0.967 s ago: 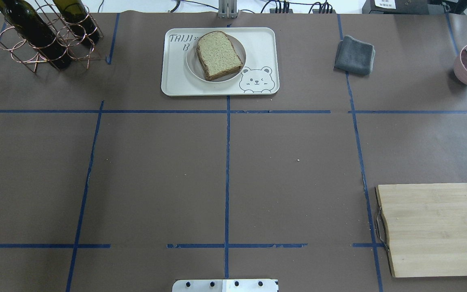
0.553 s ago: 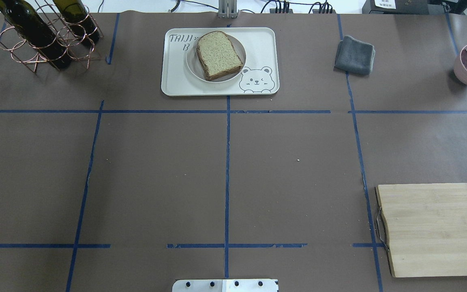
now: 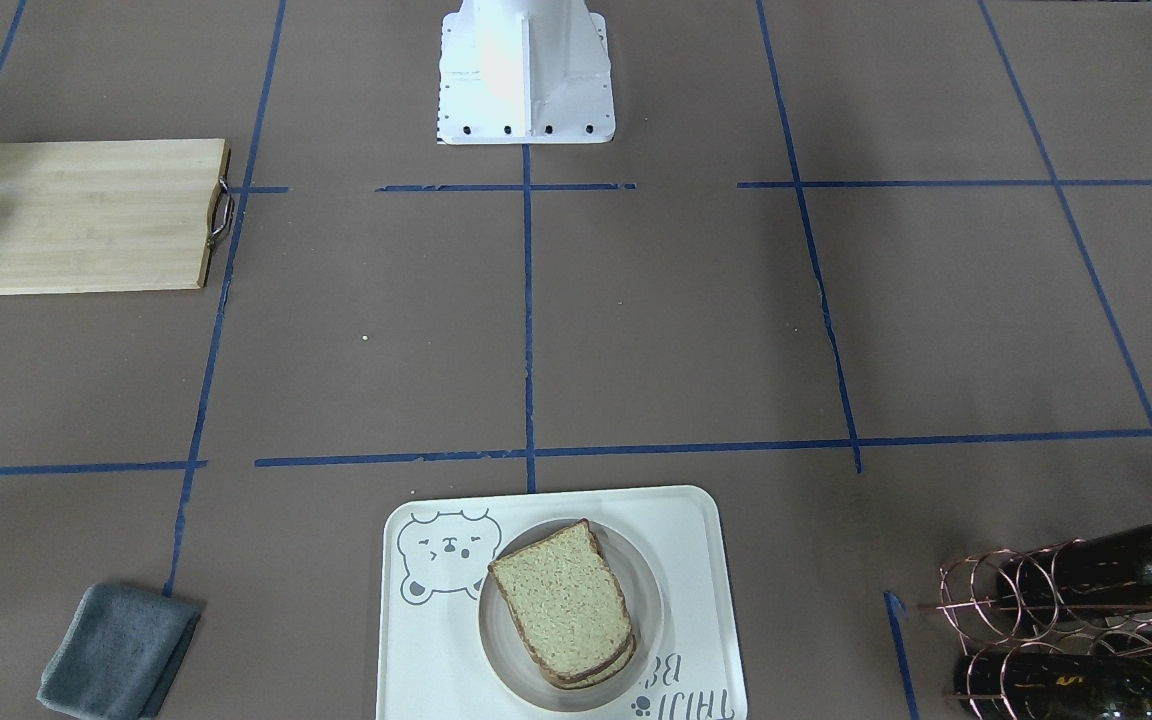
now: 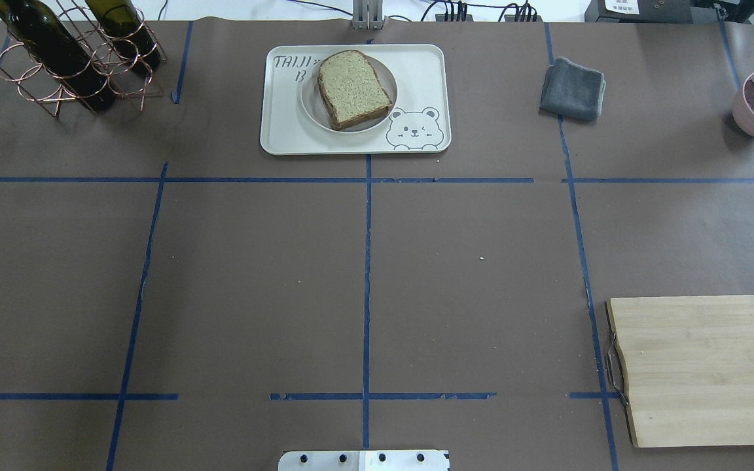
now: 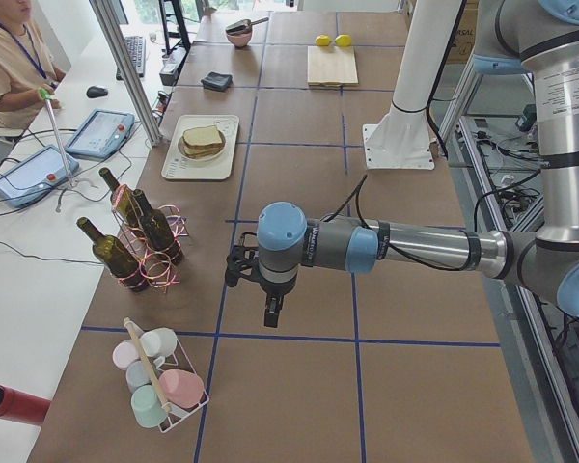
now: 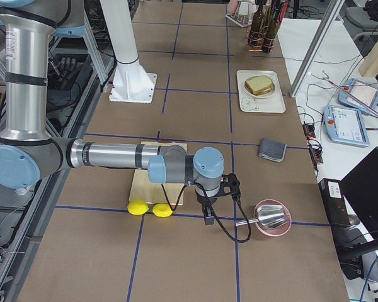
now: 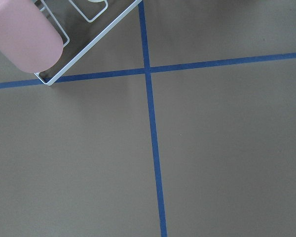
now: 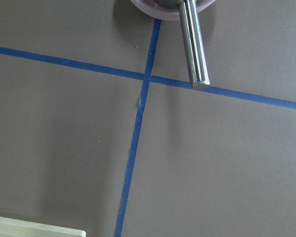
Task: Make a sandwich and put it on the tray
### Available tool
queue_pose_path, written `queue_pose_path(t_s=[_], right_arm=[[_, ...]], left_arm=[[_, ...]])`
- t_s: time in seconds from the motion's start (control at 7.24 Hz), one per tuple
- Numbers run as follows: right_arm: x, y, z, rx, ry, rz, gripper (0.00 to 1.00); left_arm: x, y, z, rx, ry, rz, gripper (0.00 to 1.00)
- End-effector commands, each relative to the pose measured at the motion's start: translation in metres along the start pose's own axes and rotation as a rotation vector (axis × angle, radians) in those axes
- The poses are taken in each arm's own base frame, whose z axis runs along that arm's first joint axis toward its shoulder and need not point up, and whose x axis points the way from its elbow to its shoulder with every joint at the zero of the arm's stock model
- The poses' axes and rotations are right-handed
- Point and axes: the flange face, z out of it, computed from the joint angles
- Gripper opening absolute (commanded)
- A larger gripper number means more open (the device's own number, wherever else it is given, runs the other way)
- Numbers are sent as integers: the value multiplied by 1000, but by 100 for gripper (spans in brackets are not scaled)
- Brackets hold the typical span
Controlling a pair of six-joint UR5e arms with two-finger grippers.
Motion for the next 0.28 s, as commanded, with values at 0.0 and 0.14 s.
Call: queue_pose_path(t_s=[0.0,0.14], right_arm=[[0,0,0,-1,0,1,100],[0,0,0,-1,-1,1,100]], left_arm=[[3,-9,-2,7,0,10,100],[3,-9,-3,8,0,9,100]])
